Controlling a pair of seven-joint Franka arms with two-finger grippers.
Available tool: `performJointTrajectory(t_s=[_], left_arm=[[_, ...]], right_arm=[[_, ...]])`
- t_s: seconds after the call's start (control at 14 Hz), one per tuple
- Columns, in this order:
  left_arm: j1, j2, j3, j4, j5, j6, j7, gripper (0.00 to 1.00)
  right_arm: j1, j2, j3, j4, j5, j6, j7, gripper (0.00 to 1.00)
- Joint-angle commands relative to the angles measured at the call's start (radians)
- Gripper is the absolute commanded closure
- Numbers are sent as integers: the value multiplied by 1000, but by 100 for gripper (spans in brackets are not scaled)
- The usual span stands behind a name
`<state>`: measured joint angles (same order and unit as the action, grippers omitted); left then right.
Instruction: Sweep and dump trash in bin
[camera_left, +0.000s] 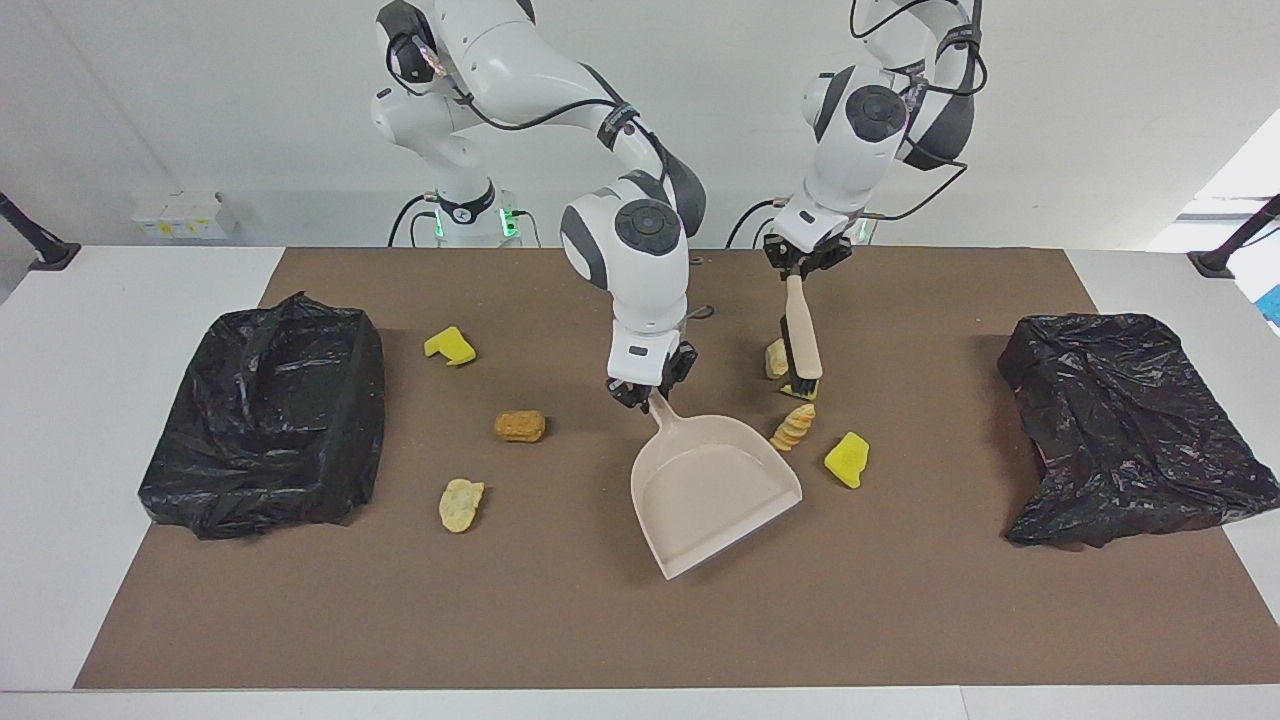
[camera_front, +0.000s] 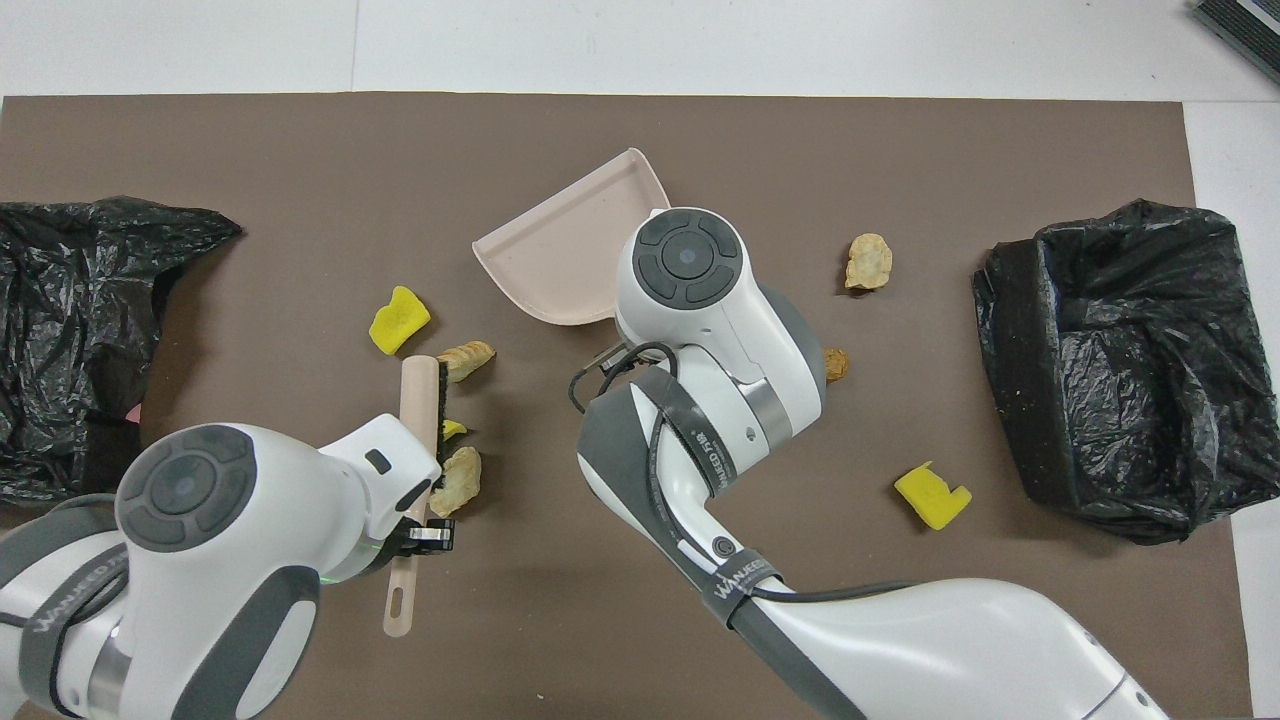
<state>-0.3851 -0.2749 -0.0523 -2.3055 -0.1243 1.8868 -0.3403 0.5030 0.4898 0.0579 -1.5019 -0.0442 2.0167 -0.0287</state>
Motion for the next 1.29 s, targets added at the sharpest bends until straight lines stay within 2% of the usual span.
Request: performJointTrajectory(t_s=[0.0,0.21,0.43,0.64,0.86,1.0,1.22], left_arm=[[95,26,-9,21,17,-3,15,100],[196,46,-11,14,17,58,105,100],[233,139,-11,14,17,139,110,100],[221,229,-11,9,17,245,98,100],[180,235,-17,9,15,270,17,100],[129,275,-15,9,15,293,-54,100],[86,281,-17,14,3,319,-94,100]], right_arm=[[-27,-34,8,-41,-62,-3,-181,100],[-64,-33,8,-49,-91,-1,-481,100],[-89,-31,8,-49,-95,-9,-716,100],[-89,-34,10,-49,-157,-53,-824,100],[-86,-40,10,-55,-166,-107,-887,100],[-84,-62,10,-93,-181,-107,-890,100],[-72,-92,10,-149,-194,-105,-928,100]])
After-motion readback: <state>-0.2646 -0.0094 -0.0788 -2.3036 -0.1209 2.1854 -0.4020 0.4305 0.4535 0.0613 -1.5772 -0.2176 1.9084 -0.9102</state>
